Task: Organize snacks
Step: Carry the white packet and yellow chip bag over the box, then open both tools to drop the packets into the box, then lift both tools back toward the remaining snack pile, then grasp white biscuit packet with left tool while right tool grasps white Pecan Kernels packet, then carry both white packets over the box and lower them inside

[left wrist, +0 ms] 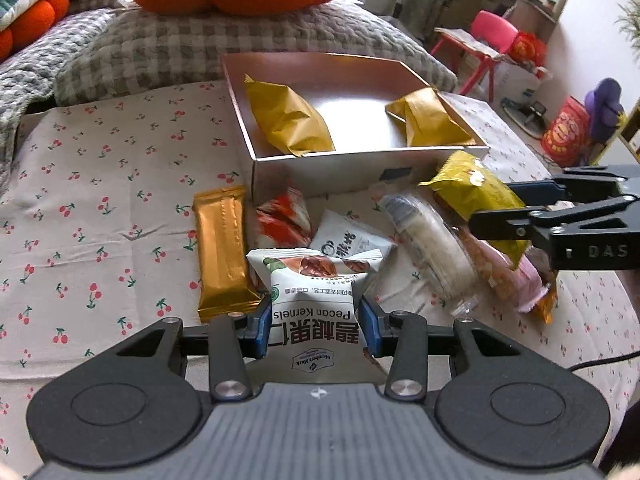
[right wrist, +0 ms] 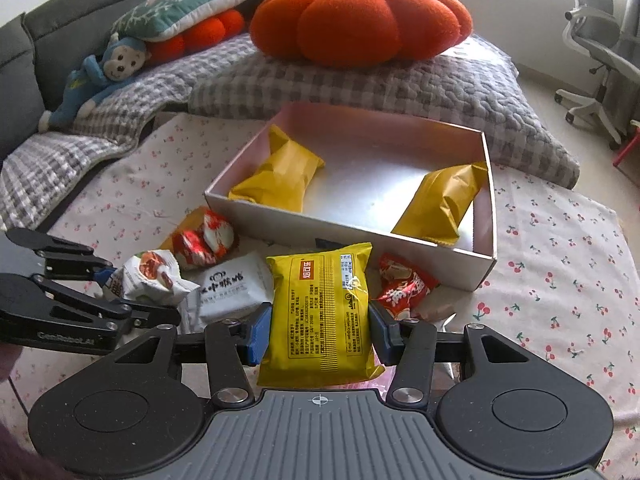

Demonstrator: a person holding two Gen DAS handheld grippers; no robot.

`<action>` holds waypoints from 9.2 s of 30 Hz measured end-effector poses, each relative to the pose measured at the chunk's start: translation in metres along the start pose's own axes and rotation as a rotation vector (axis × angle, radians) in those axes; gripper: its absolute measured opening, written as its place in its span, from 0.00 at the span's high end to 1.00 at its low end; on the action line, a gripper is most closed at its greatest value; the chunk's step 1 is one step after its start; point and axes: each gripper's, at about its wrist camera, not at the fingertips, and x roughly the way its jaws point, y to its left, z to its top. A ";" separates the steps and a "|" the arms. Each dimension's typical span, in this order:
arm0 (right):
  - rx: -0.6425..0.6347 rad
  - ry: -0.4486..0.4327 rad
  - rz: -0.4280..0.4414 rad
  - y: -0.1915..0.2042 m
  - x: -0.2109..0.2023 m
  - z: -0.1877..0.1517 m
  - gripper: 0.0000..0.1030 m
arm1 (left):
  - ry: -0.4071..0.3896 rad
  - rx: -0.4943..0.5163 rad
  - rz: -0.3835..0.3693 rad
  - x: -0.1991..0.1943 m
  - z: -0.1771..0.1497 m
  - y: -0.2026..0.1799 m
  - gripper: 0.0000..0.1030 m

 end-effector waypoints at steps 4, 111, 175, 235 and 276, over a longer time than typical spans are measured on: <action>0.011 -0.003 -0.001 -0.001 -0.006 0.004 0.52 | -0.013 -0.035 0.009 -0.002 0.007 -0.003 0.61; 0.299 -0.073 -0.067 -0.089 -0.034 0.045 0.13 | -0.169 -0.001 0.209 -0.008 0.046 -0.070 0.01; 0.454 0.018 0.011 -0.123 -0.021 -0.080 0.13 | -0.122 0.134 0.000 0.031 -0.027 -0.062 0.26; 0.501 -0.122 0.035 -0.095 -0.012 -0.005 0.55 | -0.248 -0.134 0.055 0.002 0.051 -0.046 0.58; 0.592 -0.174 0.087 -0.135 0.056 0.076 0.54 | -0.288 -0.238 0.156 0.074 0.125 -0.029 0.58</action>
